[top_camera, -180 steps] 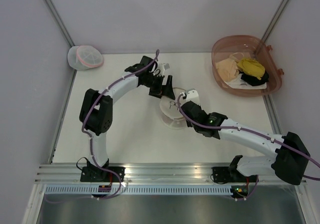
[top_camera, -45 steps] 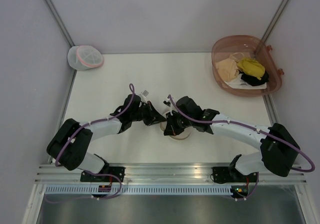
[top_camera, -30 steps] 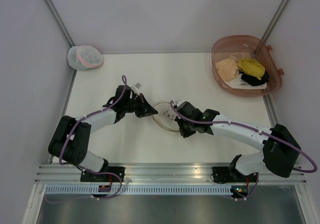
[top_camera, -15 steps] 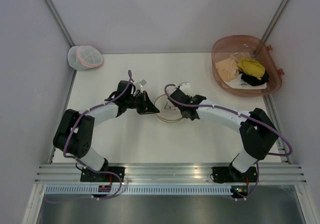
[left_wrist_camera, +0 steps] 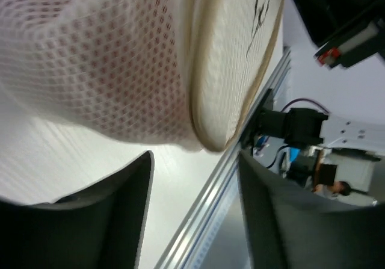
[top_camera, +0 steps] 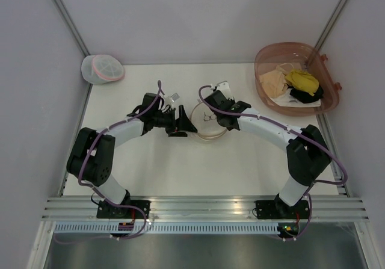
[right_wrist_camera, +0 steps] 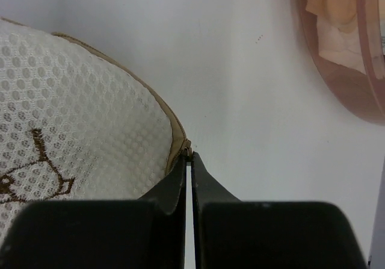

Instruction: Unzip the laundry bag and remove the bra

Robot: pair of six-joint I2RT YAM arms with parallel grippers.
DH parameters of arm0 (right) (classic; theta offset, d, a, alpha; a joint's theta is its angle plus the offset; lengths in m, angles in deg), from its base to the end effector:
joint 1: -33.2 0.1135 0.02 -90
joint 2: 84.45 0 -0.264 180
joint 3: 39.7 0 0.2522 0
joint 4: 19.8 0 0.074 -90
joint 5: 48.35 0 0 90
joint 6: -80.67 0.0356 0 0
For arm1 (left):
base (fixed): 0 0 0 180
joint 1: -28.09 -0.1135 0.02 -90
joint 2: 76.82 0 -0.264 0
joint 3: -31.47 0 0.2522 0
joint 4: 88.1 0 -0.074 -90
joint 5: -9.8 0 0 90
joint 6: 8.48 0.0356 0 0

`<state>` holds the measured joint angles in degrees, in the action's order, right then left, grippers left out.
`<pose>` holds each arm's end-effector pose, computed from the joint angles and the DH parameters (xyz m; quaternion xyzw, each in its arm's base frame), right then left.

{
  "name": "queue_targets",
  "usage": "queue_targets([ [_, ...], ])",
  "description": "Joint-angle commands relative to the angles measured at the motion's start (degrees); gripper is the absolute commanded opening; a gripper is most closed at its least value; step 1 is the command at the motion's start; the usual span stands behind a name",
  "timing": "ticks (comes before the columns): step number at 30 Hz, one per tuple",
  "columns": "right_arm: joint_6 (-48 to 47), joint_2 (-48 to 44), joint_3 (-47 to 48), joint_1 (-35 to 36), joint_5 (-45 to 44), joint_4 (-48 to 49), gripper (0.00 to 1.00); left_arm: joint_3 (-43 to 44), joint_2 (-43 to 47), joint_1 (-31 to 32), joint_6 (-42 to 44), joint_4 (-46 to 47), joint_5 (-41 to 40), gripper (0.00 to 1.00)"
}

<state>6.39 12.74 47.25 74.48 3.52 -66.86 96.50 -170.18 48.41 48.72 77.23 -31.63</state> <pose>0.2823 0.2186 0.2448 -0.1109 0.9048 -0.1485 0.3834 0.2991 -0.1392 0.1908 0.0722 0.8488 -0.4999 0.1565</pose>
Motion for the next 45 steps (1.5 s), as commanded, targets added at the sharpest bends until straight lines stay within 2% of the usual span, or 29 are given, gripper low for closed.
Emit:
queue_targets([
  [1, -0.27, -0.77, 0.56, -1.64, -0.57, -1.16, 0.01, 1.03, 1.60, -0.36, 0.72, -3.58, -2.93, 0.99],
  [7, 3.17, -6.39, -5.77, -1.64, 6.39, -1.59, 0.01, -3.88, 14.50, -0.28, -7.53, -3.14, -18.40, 1.00],
  [10, 3.78, -9.20, -8.93, -1.46, 15.60, -0.37, 0.00, -12.38, 23.55, 0.33, -14.30, -0.16, -20.44, 1.00],
  [11, 3.44, -10.77, -10.85, -1.20, 23.63, 0.42, 0.00, -13.98, 25.40, 0.69, -16.92, 0.55, -20.54, 1.00],
  [14, 3.61, -14.73, -15.07, 0.03, 37.63, 5.42, 0.01, -18.12, 30.42, 2.79, -18.88, 0.56, -20.02, 1.00],
  [15, 3.96, -15.70, -16.14, 0.21, 46.65, 7.09, 0.00, -18.74, 30.95, 3.50, -19.49, 0.56, -19.40, 1.00],
  [18, 7.03, -18.43, -19.13, 1.70, 58.38, 14.91, 0.01, -20.76, 31.31, 4.55, -21.16, 0.56, -17.90, 1.00],
  [19, 8.60, -18.61, -19.57, 2.48, 60.26, 18.85, 0.01, -21.12, 30.70, 4.99, -21.43, 0.64, -17.90, 1.00],
  [22, 9.58, -17.30, -19.31, 3.98, 63.09, 21.52, 0.00, -21.65, 29.30, 6.31, -23.62, 4.50, -17.90, 1.00],
  [33, 8.80, -14.04, -18.69, 7.68, 63.27, 22.75, 0.00, -18.31, 21.40, 7.81, -27.50, 12.15, -24.49, 0.99],
  [36, 8.45, -13.87, -18.78, 7.94, 62.22, 22.14, 0.00, -16.82, 18.67, 7.81, -27.41, 14.96, -23.88, 0.87],
  [37, 8.36, -13.95, -18.87, 8.03, 61.86, 21.44, 0.00, -16.38, 17.35, 7.81, -27.23, 16.01, -22.84, 0.68],
  [38, 8.09, -14.13, -18.70, 8.03, 61.42, 21.09, 0.01, -16.37, 16.73, 7.81, -27.23, 17.59, -22.30, 0.58],
  [39, 7.83, -14.30, -18.70, 8.20, 60.38, 20.04, 0.00, -16.37, 16.20, 7.81, -27.23, 18.22, -21.60, 0.39],
  [42, 6.69, -14.83, -18.34, 8.12, 58.44, 17.84, 0.00, -16.55, 16.45, 7.81, -26.97, 17.70, -22.12, 0.08],
  [43, 6.43, -14.83, -18.34, 8.20, 58.17, 17.22, 0.01, -16.55, 16.98, 7.81, -26.27, 17.09, -22.56, 0.02],
  [45, 5.03, -14.75, -17.56, 8.21, 56.94, 14.07, 0.00, -16.11, 17.95, 7.72, -24.96, 14.45, -24.05, 0.02],
])
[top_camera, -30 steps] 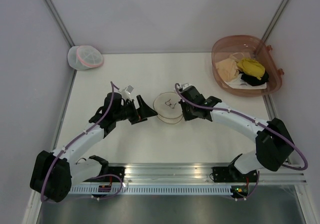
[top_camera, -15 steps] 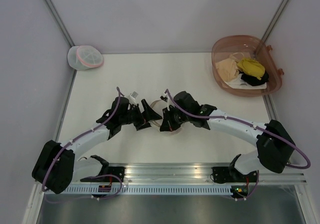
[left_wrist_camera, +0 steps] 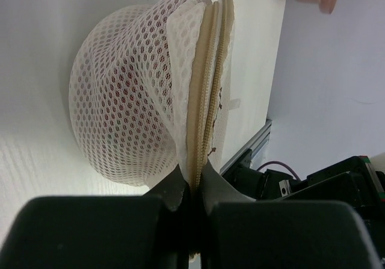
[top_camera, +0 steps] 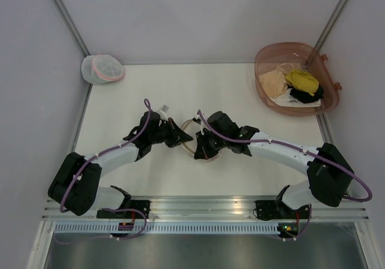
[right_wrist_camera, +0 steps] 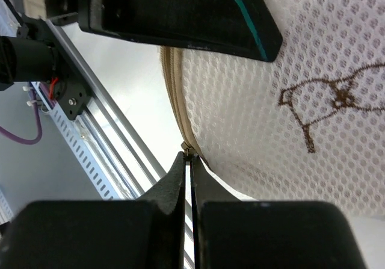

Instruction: Unzip the laundry bag and remove the bra

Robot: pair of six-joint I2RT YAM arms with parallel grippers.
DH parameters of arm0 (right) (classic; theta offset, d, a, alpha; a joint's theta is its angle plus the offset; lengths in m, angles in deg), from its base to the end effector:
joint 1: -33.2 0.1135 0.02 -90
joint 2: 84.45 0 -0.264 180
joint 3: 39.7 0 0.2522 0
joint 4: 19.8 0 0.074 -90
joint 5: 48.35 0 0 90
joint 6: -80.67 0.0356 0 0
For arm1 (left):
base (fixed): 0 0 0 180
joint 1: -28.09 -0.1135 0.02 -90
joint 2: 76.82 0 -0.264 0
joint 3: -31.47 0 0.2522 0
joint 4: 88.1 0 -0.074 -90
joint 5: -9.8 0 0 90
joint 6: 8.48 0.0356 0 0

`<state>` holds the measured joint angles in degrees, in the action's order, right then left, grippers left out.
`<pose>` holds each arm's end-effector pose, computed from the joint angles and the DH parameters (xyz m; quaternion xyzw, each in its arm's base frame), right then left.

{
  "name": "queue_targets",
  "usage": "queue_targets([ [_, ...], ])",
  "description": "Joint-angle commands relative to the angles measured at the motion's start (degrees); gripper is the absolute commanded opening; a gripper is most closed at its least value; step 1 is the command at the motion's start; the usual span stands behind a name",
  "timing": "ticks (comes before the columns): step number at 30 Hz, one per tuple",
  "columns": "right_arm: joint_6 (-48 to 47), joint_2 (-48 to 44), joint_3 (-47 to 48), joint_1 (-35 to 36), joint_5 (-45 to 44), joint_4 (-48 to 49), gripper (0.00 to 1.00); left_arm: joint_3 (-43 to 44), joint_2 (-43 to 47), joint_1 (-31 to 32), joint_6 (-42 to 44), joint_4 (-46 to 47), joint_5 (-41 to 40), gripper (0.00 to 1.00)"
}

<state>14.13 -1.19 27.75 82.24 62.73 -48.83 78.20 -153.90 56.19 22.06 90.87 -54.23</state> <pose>0.1920 0.2408 0.2314 -0.2695 0.8697 0.3594 0.2046 0.2300 -0.1405 0.1882 -0.1237 0.8478 -0.4715 0.2088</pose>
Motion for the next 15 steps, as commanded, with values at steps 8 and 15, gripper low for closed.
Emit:
queue_targets([
  [8, -5.18, 3.05, 5.73, 1.50, -22.03, -24.01, 0.00, 3.68, 2.20, -1.64, 4.61, -2.53, -2.69, 0.02],
  [15, 0.08, 5.49, 6.24, 1.50, -45.74, -29.29, 0.00, 5.08, 1.58, -2.26, 7.34, -4.29, -0.76, 0.02],
])
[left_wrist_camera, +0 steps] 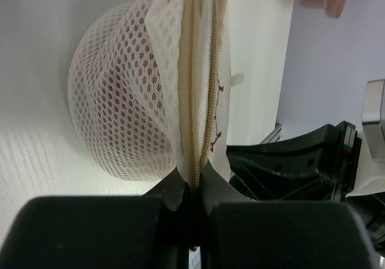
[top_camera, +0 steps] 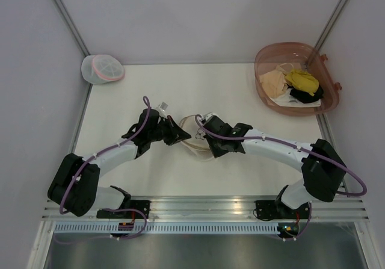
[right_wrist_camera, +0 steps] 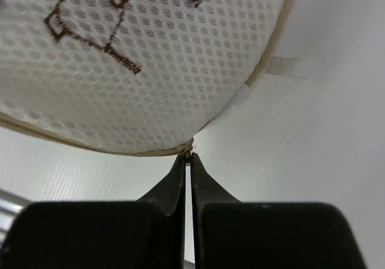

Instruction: Unzip the laundry bag and remove the bra

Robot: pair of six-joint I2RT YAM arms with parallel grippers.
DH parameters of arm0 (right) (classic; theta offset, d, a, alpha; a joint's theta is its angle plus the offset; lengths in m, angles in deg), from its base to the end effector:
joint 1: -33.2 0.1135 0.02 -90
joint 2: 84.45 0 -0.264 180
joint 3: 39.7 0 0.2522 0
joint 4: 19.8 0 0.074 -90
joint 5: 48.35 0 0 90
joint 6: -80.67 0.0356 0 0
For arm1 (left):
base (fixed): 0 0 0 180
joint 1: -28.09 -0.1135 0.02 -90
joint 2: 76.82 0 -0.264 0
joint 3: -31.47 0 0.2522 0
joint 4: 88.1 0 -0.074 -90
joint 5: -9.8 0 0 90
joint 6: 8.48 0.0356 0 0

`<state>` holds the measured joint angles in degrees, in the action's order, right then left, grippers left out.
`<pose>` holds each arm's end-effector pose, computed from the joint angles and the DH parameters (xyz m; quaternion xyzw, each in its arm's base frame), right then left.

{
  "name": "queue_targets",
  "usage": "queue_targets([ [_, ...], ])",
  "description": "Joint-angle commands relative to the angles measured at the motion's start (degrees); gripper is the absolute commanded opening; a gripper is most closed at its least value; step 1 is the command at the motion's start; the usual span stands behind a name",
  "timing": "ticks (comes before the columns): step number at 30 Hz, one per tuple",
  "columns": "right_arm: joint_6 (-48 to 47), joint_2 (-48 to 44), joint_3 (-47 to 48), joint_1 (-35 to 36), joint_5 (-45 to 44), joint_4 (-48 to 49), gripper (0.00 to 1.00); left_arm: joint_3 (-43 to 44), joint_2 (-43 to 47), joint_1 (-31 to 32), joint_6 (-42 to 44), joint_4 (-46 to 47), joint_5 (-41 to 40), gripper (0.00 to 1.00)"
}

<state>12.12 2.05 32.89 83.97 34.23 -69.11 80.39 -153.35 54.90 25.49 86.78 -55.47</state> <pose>0.1920 0.2279 0.2188 -0.2312 0.9430 0.0853 0.2238 0.2355 -0.1357 0.1959 -0.1169 0.8555 -0.4506 0.2267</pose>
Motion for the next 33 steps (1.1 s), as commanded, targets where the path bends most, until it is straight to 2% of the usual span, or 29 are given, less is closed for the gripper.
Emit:
queue_targets([
  [1, 2.45, 2.71, 1.55, -0.49, -21.10, -9.01, 0.00, 2.99, 0.69, -0.97, 4.09, -0.47, 1.02, 0.02],
  [4, 2.46, 4.38, 3.75, -1.45, -23.25, -7.17, 0.00, 2.81, 0.16, -0.97, 4.35, 0.40, 2.95, 0.02],
  [5, 2.28, 4.73, 4.27, -1.72, -23.25, -5.60, 0.00, 2.55, 0.07, -0.88, 4.35, 0.67, 3.91, 0.06],
  [6, 2.28, 4.99, 5.32, -1.98, -23.34, -5.23, 0.00, 2.46, 0.24, -0.97, 4.35, 0.67, 4.10, 0.16],
  [7, 2.10, 5.26, 5.77, -2.24, -23.69, -4.97, 0.00, 2.37, 0.59, -0.88, 4.35, 0.41, 3.92, 0.30],
  [8, 2.02, 5.26, 6.55, -2.60, -24.56, -4.79, 0.01, 2.02, 1.29, -0.97, 4.35, -0.81, 2.27, 0.64],
  [10, 1.75, 5.17, 6.74, -3.12, -25.18, -4.97, 0.00, 1.58, 4.10, -0.97, 4.79, -2.48, -0.20, 0.97],
  [13, 1.22, 4.47, 6.30, -4.35, -25.45, -5.05, 0.02, 0.79, 8.84, -0.97, 5.75, -5.74, -5.73, 0.99],
  [15, 0.79, 3.42, 5.86, -4.79, -24.06, -5.58, 0.17, 0.09, 11.56, -1.32, 5.93, -7.85, -9.69, 1.00],
  [16, -0.52, 2.98, 5.60, -4.97, -23.00, -5.76, 0.37, -0.52, 14.19, -1.41, 5.93, -8.29, -11.09, 0.99],
  [17, -1.14, 1.32, 5.16, -4.97, -21.68, -5.58, 0.46, -0.70, 15.96, -1.67, 5.93, -9.95, -14.24, 0.99],
  [18, -2.02, -0.09, 4.81, -4.97, -19.84, -5.06, 0.53, -1.05, 17.45, -1.93, 5.93, -11.96, -15.93, 0.99],
  [19, -4.03, -1.58, 4.46, -4.97, -13.82, -3.66, 0.62, -1.40, 20.60, -2.11, 5.93, -12.77, -17.51, 1.00],
  [21, -6.06, -7.11, 3.49, -4.97, -5.81, -2.25, 0.71, -1.67, 23.26, -2.46, 6.28, -15.57, -21.47, 1.00],
  [22, -6.77, -8.87, 3.31, -4.88, 1.28, -1.63, 0.72, -1.76, 24.58, -2.55, 6.55, -16.28, -22.44, 1.00],
  [24, -7.04, -13.10, 4.10, -4.97, 5.47, -0.23, 0.73, -1.85, 27.39, -2.72, 7.16, -17.52, -24.38, 1.00],
  [28, -5.99, -12.59, 6.47, -4.97, 0.50, 1.54, 0.74, -2.29, 28.37, -2.73, 6.99, -18.49, -24.47, 1.00],
  [33, -4.15, -2.58, 10.69, -4.88, -4.09, 6.19, 0.73, -2.29, 27.05, -2.81, 6.37, -19.28, -22.71, 1.00],
])
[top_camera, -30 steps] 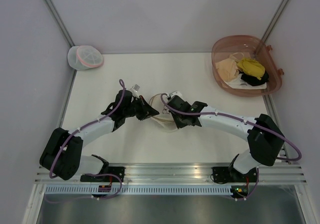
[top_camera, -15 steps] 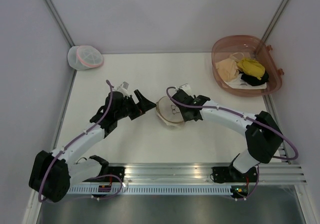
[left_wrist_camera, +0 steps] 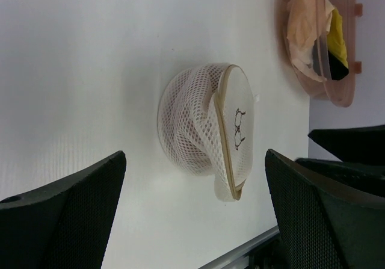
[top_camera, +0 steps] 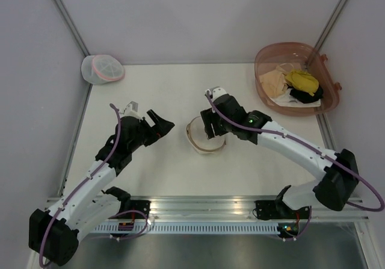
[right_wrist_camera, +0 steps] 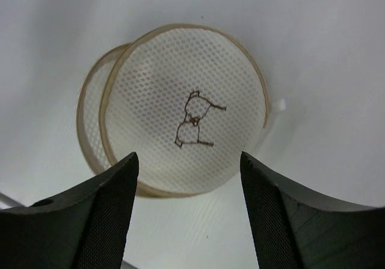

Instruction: Unzip the laundry bag and remove the bra

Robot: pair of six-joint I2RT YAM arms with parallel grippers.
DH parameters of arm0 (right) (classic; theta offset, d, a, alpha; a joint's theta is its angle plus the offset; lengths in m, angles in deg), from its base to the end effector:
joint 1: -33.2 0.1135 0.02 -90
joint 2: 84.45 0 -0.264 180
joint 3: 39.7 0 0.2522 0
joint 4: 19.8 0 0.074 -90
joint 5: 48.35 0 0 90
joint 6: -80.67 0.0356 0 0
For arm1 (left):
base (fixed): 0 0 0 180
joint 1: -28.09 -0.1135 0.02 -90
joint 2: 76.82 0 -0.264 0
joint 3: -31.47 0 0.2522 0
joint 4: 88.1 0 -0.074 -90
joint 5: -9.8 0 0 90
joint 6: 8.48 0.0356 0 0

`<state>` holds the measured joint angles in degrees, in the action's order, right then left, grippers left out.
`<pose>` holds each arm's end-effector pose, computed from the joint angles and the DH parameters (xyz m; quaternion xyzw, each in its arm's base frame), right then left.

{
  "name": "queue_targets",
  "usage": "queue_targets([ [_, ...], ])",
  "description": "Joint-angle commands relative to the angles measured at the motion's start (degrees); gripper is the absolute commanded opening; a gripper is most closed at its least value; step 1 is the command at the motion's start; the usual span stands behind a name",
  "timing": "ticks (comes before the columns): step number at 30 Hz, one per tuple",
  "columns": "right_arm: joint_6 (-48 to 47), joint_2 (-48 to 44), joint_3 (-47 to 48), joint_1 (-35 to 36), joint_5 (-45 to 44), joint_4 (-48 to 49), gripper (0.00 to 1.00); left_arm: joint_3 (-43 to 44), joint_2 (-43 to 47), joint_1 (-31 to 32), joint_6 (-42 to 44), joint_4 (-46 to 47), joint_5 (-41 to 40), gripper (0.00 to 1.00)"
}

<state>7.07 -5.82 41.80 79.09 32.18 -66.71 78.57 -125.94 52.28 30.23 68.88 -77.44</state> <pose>0.2118 0.2101 0.3091 -0.2024 0.8955 0.1362 0.3723 0.1804 -0.0829 0.2578 -0.1850 0.8229 -0.3447 0.4121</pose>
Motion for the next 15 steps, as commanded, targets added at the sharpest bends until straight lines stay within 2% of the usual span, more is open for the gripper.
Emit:
queue_targets([
  [1, 1.08, 7.92, 2.30, -0.01, -2.30, 5.27, 0.73, -0.47, -0.18, -0.10, 1.63, -1.55, -0.48, 1.00],
  [4, 1.88, 11.97, 4.14, 0.43, -2.65, 7.47, 0.72, -0.91, 0.69, -0.28, 1.54, -2.34, -0.65, 1.00],
  [15, 3.90, 17.17, 8.01, 4.47, -1.34, 9.50, 0.72, -1.70, 0.17, -0.37, 1.37, -2.26, -0.04, 1.00],
])
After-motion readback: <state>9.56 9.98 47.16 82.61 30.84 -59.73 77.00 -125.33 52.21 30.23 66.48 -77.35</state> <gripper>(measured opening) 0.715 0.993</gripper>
